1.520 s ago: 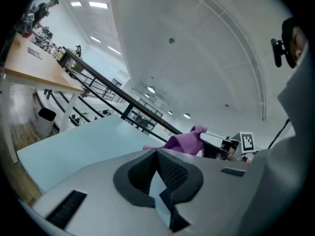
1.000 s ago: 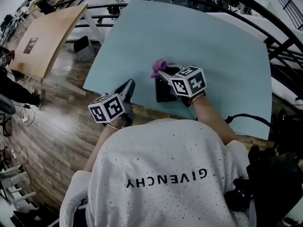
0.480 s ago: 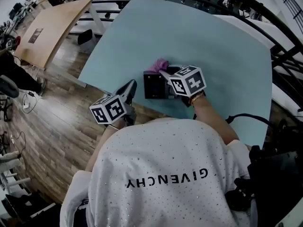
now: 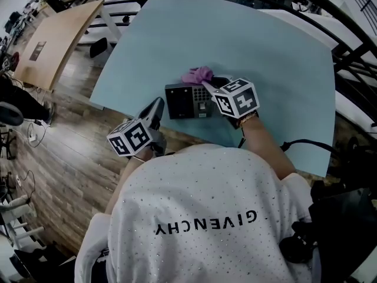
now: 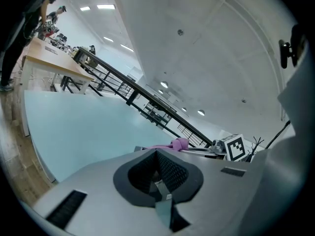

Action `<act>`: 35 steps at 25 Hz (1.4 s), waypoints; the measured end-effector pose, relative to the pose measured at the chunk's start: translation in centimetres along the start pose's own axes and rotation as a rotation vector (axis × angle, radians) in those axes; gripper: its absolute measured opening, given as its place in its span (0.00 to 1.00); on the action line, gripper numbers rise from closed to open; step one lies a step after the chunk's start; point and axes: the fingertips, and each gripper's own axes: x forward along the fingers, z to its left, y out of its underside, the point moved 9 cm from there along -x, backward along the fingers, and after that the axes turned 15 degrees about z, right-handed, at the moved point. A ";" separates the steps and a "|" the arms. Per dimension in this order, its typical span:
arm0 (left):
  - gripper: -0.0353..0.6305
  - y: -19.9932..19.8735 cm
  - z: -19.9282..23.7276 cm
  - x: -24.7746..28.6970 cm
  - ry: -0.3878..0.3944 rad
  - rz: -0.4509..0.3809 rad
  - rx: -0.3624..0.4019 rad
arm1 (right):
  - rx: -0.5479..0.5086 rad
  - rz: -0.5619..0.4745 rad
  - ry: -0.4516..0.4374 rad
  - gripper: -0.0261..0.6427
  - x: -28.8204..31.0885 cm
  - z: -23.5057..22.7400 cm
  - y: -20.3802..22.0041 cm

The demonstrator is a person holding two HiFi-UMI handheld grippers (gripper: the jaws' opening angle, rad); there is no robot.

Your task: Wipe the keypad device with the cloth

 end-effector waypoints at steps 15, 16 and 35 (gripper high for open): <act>0.06 0.6 -0.8 1.0 0.006 -0.003 0.021 | 0.215 -0.159 0.163 0.11 -3.4 -3.4 3.3; 0.06 0.6 -0.7 0.8 -0.007 -0.018 0.018 | 0.233 -0.212 0.132 0.11 -3.8 -3.3 3.1; 0.06 1.6 1.8 -0.4 0.040 0.033 0.001 | 0.201 0.100 0.100 0.11 0.5 1.9 7.6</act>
